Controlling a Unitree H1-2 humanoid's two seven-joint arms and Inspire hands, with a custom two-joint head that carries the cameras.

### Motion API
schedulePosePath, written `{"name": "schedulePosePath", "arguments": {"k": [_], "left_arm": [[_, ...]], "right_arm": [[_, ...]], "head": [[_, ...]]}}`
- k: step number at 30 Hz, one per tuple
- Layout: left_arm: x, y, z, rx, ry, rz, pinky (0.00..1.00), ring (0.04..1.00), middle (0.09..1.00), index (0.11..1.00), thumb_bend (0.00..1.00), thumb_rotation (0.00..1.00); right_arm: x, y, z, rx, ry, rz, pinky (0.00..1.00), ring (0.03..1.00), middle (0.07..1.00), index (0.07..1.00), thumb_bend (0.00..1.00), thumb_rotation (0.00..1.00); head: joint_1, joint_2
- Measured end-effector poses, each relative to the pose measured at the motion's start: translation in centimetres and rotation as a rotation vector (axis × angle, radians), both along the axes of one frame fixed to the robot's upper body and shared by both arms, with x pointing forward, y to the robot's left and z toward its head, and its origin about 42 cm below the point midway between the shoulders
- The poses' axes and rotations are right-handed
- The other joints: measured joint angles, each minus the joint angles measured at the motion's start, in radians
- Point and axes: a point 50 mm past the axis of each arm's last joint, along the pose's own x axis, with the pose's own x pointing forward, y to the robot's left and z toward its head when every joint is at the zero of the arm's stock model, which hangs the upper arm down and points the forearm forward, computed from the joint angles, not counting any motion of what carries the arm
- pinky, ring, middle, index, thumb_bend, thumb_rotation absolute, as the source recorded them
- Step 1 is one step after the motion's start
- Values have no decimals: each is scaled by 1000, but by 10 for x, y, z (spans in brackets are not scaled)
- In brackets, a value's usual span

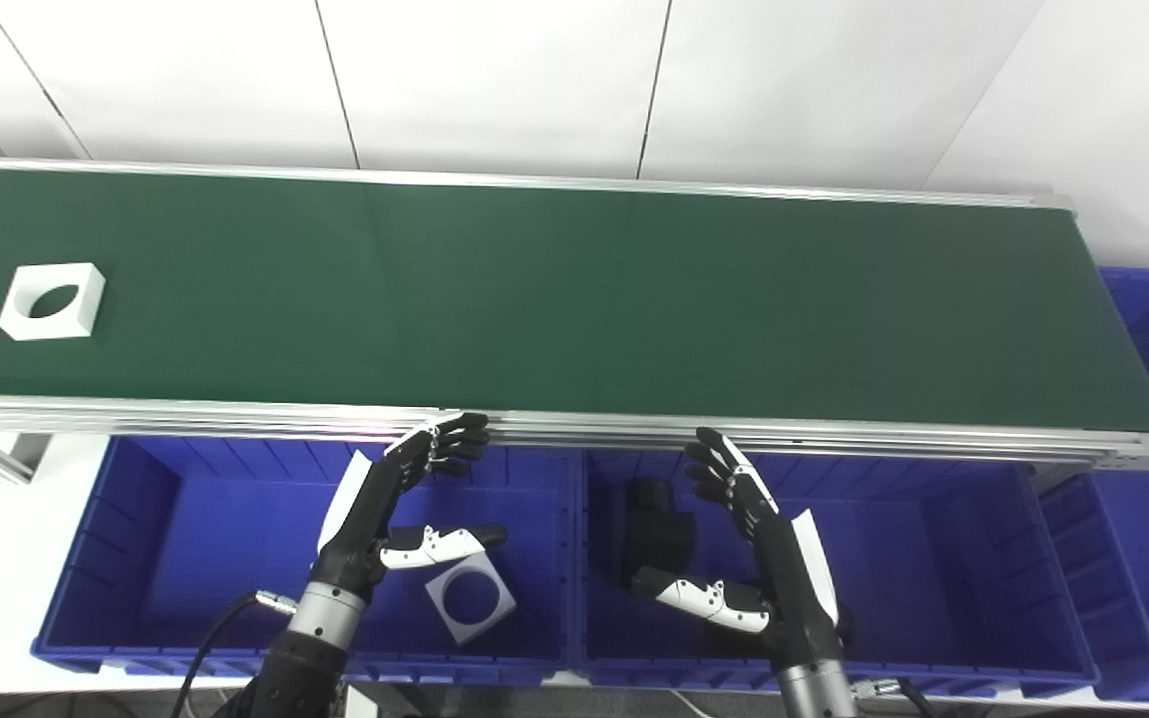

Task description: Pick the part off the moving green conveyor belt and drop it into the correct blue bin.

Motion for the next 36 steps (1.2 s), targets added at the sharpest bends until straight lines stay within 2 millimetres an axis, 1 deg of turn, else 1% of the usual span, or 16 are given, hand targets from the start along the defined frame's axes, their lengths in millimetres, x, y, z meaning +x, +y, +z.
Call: {"name": "schedulePosePath", "arguments": {"k": [1,4,9,13,18,21,23,24,25,28,29,30,32,34,36], "left_arm": [[1,-1,-1,-2,2,1,651,702,741,764,875,433],[4,-7,-2,-7,5,1,649,703,747,768,861,438],[10,-12,1,8,-25,-3,638,693,740,766,868,455],[10,-15,1,8,-32,0,643,694,738,767,875,446],[8,-15,1,11,-35,12,647,692,734,765,879,442],[5,-13,0,29,-37,4,646,693,730,764,886,446],[3,-10,-1,45,-41,6,643,693,729,766,884,448],[2,-9,-2,55,-45,10,641,693,729,767,883,448],[0,-8,-2,66,-52,10,637,693,730,768,883,452],[-5,-8,1,88,-90,18,621,692,728,767,886,473],[-7,-10,4,81,-105,21,617,690,727,765,886,475],[-8,-12,8,71,-121,24,613,689,726,763,886,476],[-10,-18,16,48,-157,23,608,689,725,760,882,471],[-10,-23,24,29,-188,20,606,690,732,760,878,478],[-10,-27,30,9,-214,27,619,700,738,753,884,482]], "right_arm": [[1,-1,0,-4,-3,0,776,823,868,914,849,346],[4,-4,1,-11,-9,-3,778,825,863,912,857,331],[4,-4,5,-9,-23,-3,773,821,860,912,853,344],[8,-3,9,-6,-42,-2,774,814,855,908,854,341],[11,-1,8,-5,-40,2,782,819,853,912,850,347],[12,-3,1,-11,-19,5,776,818,856,913,844,350],[11,-5,-2,-17,-8,6,776,820,857,915,841,346],[11,-5,-3,-18,-3,6,778,822,858,916,839,344],[11,-6,-4,-20,0,7,777,823,861,921,830,344],[11,-11,-7,-31,8,13,767,816,856,921,827,335],[11,-13,-8,-34,4,17,764,814,855,922,827,337],[11,-15,-8,-34,2,20,764,814,854,923,824,338],[12,-19,-9,-37,5,31,767,815,856,923,823,328],[11,-24,-13,-36,20,35,768,816,856,921,820,334],[10,-31,-14,-45,24,33,762,814,853,921,814,332]], "head": [[2,-6],[3,-8],[18,-11],[31,-14],[46,-8],[64,-9],[64,-9],[84,-12],[84,-12],[199,-38],[199,-38],[218,-43],[312,-75],[327,-81],[402,-110]]}}
